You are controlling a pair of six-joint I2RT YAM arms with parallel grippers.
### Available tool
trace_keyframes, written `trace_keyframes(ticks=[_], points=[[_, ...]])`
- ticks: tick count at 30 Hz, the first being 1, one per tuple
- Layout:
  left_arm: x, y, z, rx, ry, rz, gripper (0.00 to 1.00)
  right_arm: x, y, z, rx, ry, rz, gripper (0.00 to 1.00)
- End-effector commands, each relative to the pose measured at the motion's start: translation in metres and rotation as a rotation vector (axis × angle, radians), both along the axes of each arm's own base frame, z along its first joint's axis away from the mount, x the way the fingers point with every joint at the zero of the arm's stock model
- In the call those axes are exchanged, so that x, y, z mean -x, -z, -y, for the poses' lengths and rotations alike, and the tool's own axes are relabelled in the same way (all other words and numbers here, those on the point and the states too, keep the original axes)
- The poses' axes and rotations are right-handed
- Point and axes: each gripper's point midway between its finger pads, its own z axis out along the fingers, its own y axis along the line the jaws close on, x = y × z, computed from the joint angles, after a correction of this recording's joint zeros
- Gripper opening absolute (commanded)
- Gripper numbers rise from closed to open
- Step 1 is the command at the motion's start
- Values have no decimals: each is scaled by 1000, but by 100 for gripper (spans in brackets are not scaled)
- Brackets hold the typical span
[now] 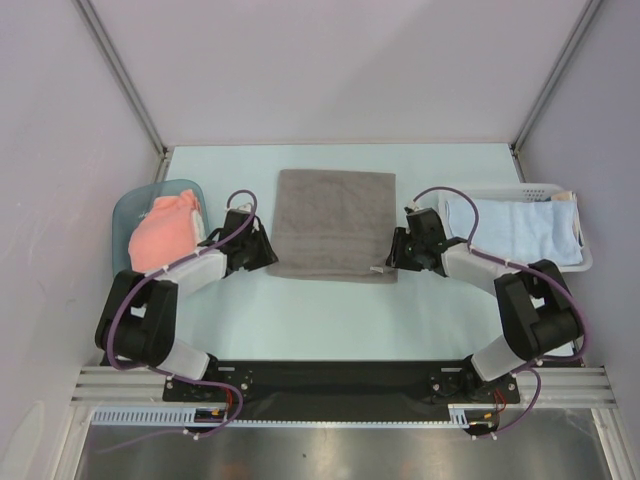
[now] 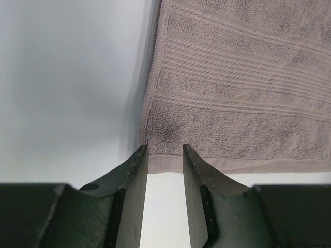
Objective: Fold and stack the towels
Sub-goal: Fold the towel
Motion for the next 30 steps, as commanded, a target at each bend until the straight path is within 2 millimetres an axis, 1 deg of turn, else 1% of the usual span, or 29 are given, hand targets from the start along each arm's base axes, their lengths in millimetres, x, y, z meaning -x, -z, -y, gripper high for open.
trace_keyframes(ticks=[1,7,10,11,15,20,21,25,30], points=[[-8,-4,4,2,2,33,38,-7,-1,-6,-9,-15,28,41],[-7,0,3,-3,5,25,37,-8,3,-8,-15,-13,23,40],[-7,0,3,-5,4,24,38,-9,4,-8,-15,-10,21,33],[-7,0,3,-7,2,25,37,-9,2,-8,-17,-8,22,28],[-7,1,3,-9,3,22,37,-8,-2,-7,-12,-9,22,18],[-7,1,2,-15,3,21,37,-3,-16,-3,0,-5,18,5],[-8,1,1,-17,1,22,37,-2,-21,-3,-3,-9,23,4],[-8,1,0,-24,-2,19,36,8,-27,0,2,-17,7,1],[-9,0,0,-23,-3,19,36,18,-28,-2,-20,-39,-22,1]])
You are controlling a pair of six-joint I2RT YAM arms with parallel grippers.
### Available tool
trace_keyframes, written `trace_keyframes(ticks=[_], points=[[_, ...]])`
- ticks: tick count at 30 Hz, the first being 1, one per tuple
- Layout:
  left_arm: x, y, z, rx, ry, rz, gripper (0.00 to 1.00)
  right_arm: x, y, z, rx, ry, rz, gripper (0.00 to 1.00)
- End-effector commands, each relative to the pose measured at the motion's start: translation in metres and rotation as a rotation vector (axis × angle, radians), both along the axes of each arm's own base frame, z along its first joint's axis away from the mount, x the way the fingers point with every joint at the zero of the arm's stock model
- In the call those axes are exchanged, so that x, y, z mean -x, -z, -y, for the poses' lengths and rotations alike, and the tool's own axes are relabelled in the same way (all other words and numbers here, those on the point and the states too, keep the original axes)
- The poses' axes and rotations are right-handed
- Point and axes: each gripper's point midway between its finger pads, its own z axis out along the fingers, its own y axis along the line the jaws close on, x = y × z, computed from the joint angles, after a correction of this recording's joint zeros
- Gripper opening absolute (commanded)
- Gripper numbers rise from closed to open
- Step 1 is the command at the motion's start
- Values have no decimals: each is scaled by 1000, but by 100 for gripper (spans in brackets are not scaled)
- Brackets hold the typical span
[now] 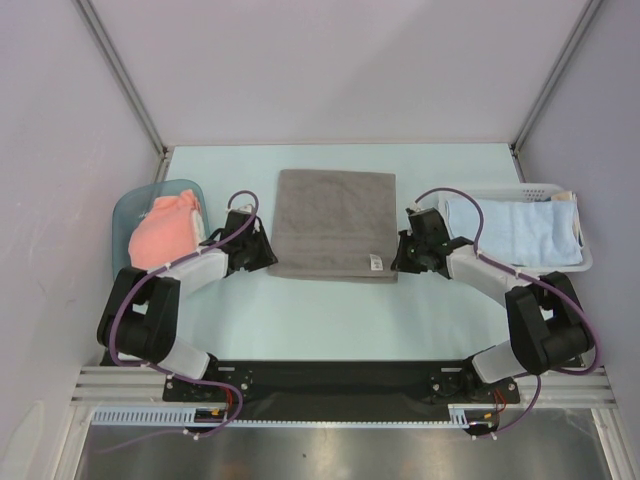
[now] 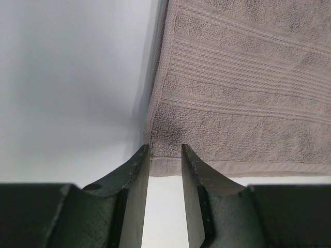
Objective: Fold and stack the towels
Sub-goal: Fold the towel
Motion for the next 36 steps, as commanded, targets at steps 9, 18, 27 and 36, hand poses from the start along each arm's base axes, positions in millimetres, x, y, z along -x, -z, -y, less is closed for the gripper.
trace_keyframes(ticks=[9,18,27,36], points=[[-12,-16,3,-4,-4,41,36,17,7,-1,5,-44,-74,6],[-62,-90,6,-14,-48,171,46,1,-23,9,40,-21,-8,48],[-178,-101,5,-57,-73,295,57,-141,-80,19,-26,153,189,48],[-277,-90,9,-36,13,339,64,-267,-42,28,-23,271,193,48]])
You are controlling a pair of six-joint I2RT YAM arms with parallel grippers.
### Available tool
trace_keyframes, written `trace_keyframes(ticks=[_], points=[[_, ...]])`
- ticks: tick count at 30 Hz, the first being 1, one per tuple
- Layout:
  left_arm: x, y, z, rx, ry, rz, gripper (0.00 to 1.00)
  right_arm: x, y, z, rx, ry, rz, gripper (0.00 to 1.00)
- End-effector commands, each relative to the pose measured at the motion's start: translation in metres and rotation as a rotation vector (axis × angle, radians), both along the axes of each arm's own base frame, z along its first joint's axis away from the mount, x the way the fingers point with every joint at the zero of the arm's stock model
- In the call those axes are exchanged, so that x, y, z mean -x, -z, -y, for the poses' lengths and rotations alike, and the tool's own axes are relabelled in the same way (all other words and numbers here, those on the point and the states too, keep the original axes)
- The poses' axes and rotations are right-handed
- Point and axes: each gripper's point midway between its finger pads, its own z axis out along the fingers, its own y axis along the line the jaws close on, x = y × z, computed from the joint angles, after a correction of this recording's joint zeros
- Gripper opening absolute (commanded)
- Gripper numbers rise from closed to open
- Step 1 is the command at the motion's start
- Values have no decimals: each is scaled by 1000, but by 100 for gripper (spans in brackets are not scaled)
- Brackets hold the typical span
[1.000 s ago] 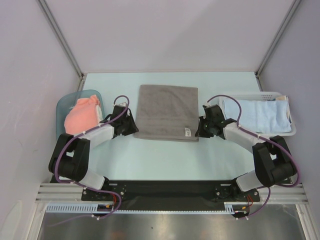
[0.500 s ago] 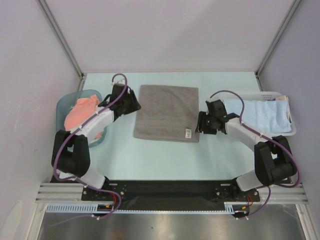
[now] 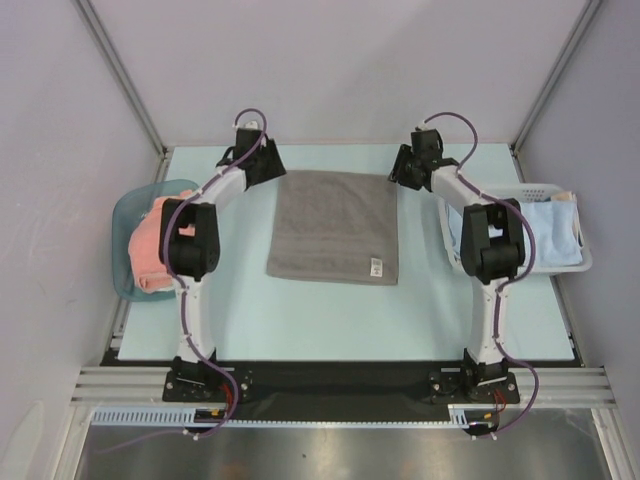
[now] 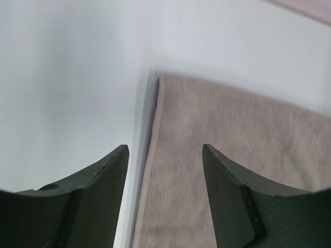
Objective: Fold and stack the towels
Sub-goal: Fold the towel
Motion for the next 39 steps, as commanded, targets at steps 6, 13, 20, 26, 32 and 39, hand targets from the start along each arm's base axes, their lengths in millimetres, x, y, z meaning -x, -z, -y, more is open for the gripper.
trace_keyframes(ticks=[6,13,20,26,32,39], points=[[-54,12,9,7,69,34,67,-55,34,9,0,66,11,49],[-60,45,17,62,88,-13,67,-63,54,11,-6,65,-3,49],[-61,57,16,78,65,-45,64,-63,72,11,-5,63,-25,49],[-61,68,14,77,34,-98,62,-68,71,12,-3,70,-14,45],[-61,71,13,80,23,-115,59,-72,78,8,-9,62,-24,39],[-62,73,17,114,33,-118,49,-77,77,8,-14,59,-19,32]])
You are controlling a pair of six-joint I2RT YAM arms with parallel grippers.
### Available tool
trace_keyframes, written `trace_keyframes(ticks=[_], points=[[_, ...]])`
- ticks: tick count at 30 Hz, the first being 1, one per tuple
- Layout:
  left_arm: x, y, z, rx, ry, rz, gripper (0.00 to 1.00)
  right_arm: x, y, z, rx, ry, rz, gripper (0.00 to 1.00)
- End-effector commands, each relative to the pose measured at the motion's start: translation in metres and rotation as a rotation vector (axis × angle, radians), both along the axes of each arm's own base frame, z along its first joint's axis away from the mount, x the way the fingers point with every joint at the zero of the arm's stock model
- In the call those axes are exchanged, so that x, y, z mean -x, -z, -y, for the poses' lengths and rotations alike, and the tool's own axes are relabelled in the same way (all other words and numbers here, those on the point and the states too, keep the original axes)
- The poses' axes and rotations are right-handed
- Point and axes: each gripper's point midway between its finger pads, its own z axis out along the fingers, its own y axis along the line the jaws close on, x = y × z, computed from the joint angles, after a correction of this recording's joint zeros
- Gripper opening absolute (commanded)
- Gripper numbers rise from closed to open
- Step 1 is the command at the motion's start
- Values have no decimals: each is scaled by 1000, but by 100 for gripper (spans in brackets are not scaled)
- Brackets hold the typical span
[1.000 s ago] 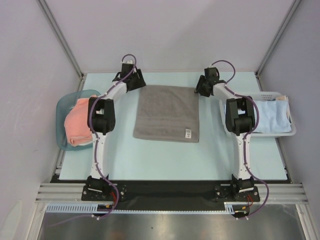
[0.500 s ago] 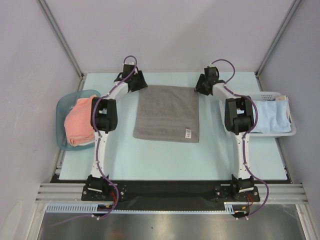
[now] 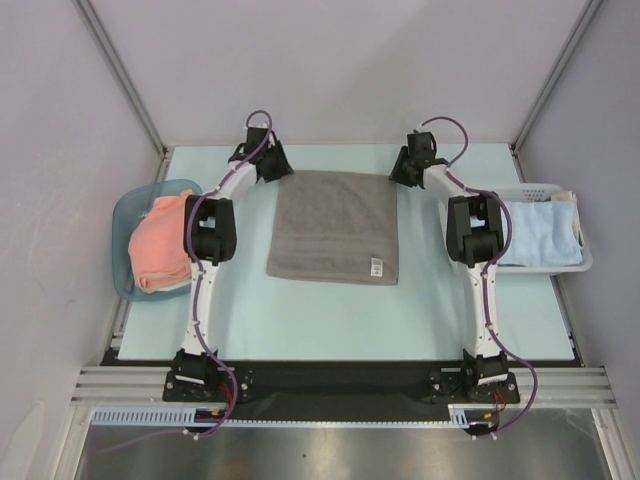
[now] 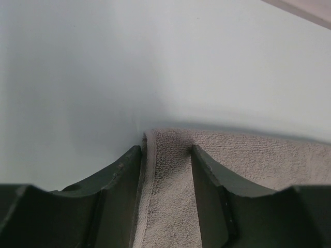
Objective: Fold and stack the towels
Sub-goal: Fold the towel
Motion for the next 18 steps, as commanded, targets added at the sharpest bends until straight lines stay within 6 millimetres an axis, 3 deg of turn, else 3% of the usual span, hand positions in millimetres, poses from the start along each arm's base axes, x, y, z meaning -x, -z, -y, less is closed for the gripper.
trace_keyframes(ticks=[1,14,18], points=[[3,12,-2,34,-8,-46,47,-7,2,0,-11,-1,1,30],[-6,8,-1,133,-28,8,32,-17,-10,4,-22,-12,39,4],[-12,2,-1,154,-32,36,20,-22,-18,2,-26,-29,71,0]])
